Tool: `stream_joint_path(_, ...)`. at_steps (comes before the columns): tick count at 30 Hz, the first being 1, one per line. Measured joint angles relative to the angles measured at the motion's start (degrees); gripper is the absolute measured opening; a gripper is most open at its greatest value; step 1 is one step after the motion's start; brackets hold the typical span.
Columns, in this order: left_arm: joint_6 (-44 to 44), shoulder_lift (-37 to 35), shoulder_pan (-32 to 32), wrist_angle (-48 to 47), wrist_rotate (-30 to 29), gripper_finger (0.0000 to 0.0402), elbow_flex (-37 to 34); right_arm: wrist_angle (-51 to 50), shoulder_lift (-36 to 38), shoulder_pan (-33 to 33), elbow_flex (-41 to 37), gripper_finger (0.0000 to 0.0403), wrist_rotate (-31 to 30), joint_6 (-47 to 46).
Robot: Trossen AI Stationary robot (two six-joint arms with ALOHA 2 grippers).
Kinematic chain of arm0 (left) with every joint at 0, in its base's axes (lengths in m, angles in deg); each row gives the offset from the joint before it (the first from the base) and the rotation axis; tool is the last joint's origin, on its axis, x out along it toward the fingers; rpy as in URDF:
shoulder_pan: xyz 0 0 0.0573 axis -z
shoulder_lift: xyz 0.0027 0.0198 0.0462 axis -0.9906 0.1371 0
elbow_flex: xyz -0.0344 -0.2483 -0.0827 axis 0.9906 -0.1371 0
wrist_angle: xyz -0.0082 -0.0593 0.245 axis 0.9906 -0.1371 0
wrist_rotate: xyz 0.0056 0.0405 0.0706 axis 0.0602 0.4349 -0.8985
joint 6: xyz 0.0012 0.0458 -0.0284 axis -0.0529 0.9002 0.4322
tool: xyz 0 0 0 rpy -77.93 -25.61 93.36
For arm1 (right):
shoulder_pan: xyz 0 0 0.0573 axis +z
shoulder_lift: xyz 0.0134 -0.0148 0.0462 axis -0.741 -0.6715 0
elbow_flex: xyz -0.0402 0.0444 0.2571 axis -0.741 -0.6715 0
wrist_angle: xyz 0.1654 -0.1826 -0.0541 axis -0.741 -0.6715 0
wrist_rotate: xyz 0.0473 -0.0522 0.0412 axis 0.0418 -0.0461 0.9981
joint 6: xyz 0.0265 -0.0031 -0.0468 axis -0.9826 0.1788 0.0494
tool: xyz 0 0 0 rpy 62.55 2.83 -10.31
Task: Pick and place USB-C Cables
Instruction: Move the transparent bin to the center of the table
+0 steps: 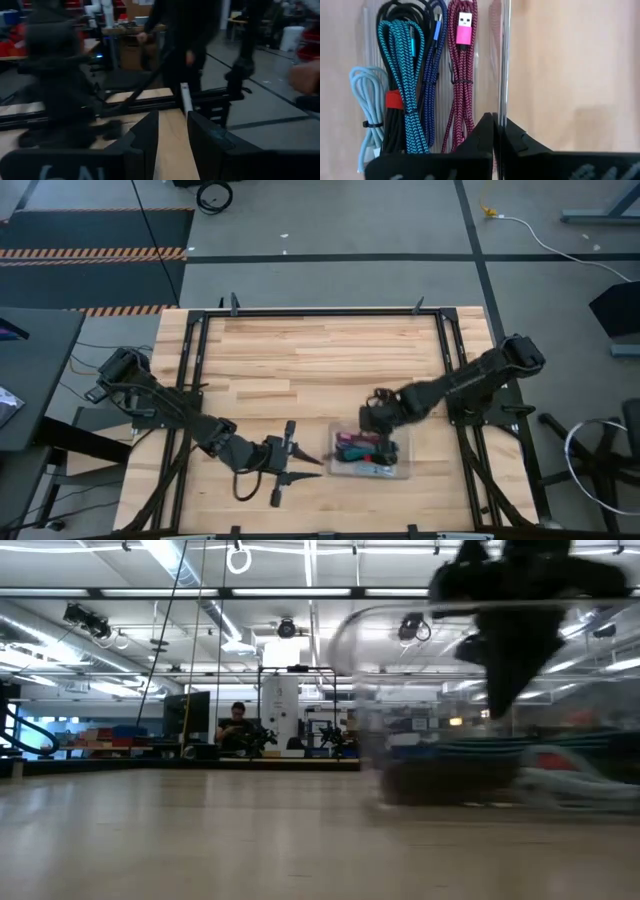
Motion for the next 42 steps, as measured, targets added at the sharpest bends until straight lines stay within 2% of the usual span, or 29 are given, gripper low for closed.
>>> stream_joint_path(4,0.1,-4.4,2.8,-7.9,-1.0,0.0112,0.0,4.4,0.0,-6.5,0.0,0.0003,1.3,5.8)
stream_joint_path(10,1.6,-11.8,5.8,-19.8,-10.2,0.0103,-0.1,10.0,0.0,-12.1,0.0,0.0003,3.1,11.7)
stream_joint_path(14,4.8,-17.7,5.3,-16.5,-8.0,0.0090,-3.3,13.2,0.0,-13.8,0.0,0.0003,4.1,14.3)
stream_joint_path(19,6.0,-24.8,2.0,-6.8,-1.7,0.0075,-12.6,15.8,0.0,-15.8,0.0,0.0003,4.5,16.8)
stream_joint_path(25,5.7,-29.3,-1.7,4.6,-0.4,0.0069,-23.5,18.3,-1.6,-18.5,0.9,0.0003,6.6,18.7)
stream_joint_path(28,6.1,-30.5,-3.8,7.0,-0.4,0.0069,-25.9,17.3,-6.5,-19.5,4.6,0.0003,9.0,20.9)
stream_joint_path(33,6.1,-32.1,-6.4,4.9,-0.4,0.0068,-26.1,9.3,-17.3,-20.9,17.4,0.0004,11.0,25.3)
stream_joint_path(42,5.1,-44.5,-6.3,-11.4,-0.3,0.0068,-26.1,-1.6,-28.5,-24.4,37.3,0.0004,11.4,24.7)
